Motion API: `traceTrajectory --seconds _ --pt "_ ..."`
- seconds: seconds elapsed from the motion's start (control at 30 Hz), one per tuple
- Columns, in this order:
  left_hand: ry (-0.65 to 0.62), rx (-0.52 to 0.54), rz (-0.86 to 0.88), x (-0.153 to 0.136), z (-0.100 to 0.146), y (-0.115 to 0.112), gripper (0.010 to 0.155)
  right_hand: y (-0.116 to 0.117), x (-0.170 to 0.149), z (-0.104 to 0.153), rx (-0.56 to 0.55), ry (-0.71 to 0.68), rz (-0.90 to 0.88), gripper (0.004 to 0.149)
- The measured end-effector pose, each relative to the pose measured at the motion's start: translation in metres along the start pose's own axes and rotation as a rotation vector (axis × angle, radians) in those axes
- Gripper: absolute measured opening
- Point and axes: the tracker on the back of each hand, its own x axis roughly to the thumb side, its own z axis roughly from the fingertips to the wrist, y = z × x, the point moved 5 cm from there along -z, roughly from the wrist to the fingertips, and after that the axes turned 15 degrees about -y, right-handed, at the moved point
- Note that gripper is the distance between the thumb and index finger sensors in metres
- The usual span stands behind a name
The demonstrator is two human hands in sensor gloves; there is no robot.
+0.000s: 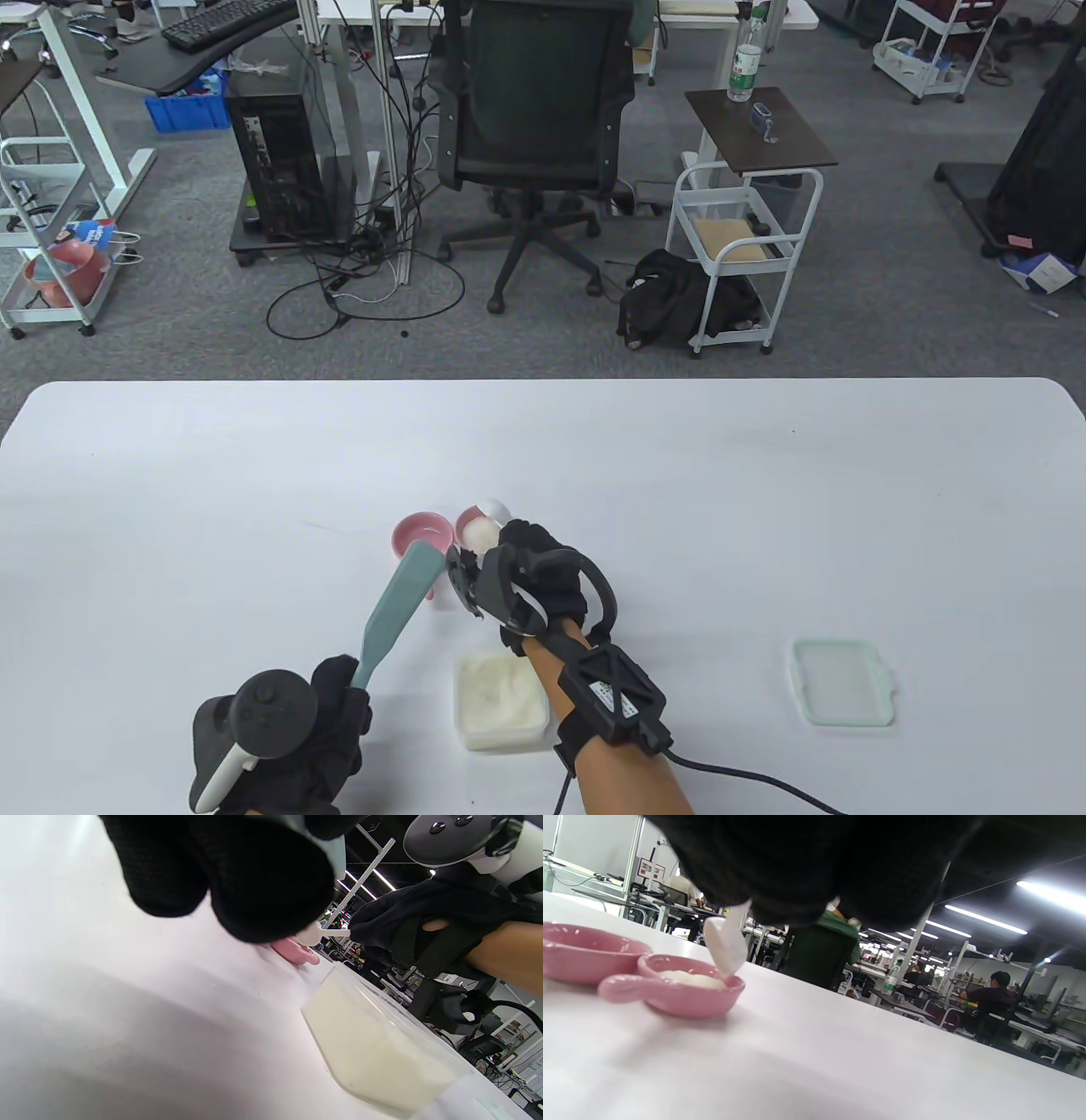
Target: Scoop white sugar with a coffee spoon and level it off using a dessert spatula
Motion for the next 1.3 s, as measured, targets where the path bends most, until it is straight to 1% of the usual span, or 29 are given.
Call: traceTrajectory --seconds 0.2,0.3,0.37,0.43,0.47,0.57,0.63,0.73,0.8,0.9,0.93,1.07,1.23,1.3 --pt "0.002 -0.006 -0.004 0.000 0.000 0.000 0.060 0.002 0.002 0.001 -0.004 -0.017 -0.020 0.041" --pt "0.003 -0.005 -0.004 0.000 0.000 0.000 0.060 0.001 -0.002 0.004 -0.028 0.001 -0.049 0.041" --pt "0.004 -0.004 -0.002 0.000 0.000 0.000 0.060 0.000 -0.010 0.008 -0.052 0.025 -0.117 0.041" --pt "0.005 -0.005 -0.001 0.000 0.000 0.000 0.060 -0.002 -0.022 0.015 -0.070 0.047 -0.258 0.042" --pt "0.006 -0.004 0.000 -0.001 0.000 0.001 0.060 -0.003 -0.025 0.019 -0.075 0.051 -0.295 0.042" --pt "0.007 -0.003 0.003 -0.001 0.000 0.001 0.060 -0.009 -0.042 0.035 -0.117 0.051 -0.401 0.043" --pt "0.007 -0.002 0.006 -0.001 0.000 0.001 0.060 -0.012 -0.053 0.051 -0.130 0.033 -0.504 0.043" --pt "0.005 -0.005 0.002 0.000 0.000 0.000 0.061 -0.012 -0.064 0.075 -0.165 0.013 -0.590 0.043" --pt "0.007 -0.005 -0.001 0.000 0.000 0.000 0.061 -0.008 -0.067 0.094 -0.181 -0.006 -0.644 0.043" --pt "0.012 -0.004 0.001 -0.001 0.000 0.000 0.061 0.001 -0.062 0.123 -0.174 -0.064 -0.693 0.042" --pt "0.014 -0.004 0.000 -0.001 0.000 0.000 0.061 0.004 -0.058 0.134 -0.168 -0.092 -0.701 0.042" --pt "0.021 -0.002 0.001 -0.002 0.000 0.000 0.061 0.007 -0.048 0.162 -0.176 -0.175 -0.672 0.041" --pt "0.036 0.001 0.023 -0.003 0.001 -0.002 0.063 0.002 -0.033 0.187 -0.205 -0.310 -0.443 0.041" --pt "0.039 -0.008 0.018 -0.003 0.001 -0.003 0.063 0.001 -0.027 0.192 -0.214 -0.342 -0.412 0.041"
